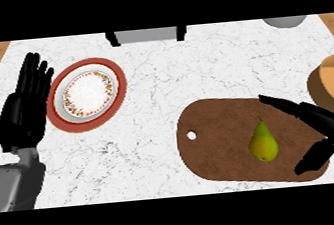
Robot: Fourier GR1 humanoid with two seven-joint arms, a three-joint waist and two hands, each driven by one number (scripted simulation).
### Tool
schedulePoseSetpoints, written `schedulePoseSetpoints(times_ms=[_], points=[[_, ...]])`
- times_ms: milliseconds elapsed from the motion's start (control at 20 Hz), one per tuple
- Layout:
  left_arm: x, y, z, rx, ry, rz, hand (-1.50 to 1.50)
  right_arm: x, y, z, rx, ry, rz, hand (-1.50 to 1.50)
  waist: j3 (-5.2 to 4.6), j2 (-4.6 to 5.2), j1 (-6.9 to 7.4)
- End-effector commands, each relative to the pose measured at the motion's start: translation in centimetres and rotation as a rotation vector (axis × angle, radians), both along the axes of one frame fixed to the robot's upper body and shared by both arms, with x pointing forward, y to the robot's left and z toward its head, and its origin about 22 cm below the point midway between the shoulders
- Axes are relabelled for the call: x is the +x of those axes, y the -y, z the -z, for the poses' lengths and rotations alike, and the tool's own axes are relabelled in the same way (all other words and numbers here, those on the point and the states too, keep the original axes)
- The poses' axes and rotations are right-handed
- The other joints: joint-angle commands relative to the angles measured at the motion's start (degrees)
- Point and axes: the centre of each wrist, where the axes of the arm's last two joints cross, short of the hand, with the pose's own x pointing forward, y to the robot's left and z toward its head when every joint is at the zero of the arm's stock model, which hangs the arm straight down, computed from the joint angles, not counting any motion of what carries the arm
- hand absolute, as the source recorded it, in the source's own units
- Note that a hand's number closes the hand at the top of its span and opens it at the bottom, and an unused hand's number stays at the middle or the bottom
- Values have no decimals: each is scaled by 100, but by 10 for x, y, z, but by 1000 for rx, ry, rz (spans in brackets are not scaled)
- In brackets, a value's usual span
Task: Pick the pear from the cutting board and place it in the pot
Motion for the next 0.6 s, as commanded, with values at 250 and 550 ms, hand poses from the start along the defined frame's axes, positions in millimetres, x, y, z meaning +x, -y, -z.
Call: schedulePoseSetpoints(times_ms=[250,550], points=[[-8,-7,1,3,10,-2,0,-3,-28,41,-15,-10,-7,-150,2,2,18],[14,2,-2,4,-5,-6,0,8,-55,58,15,-24,-24,-150,2,11,10]])
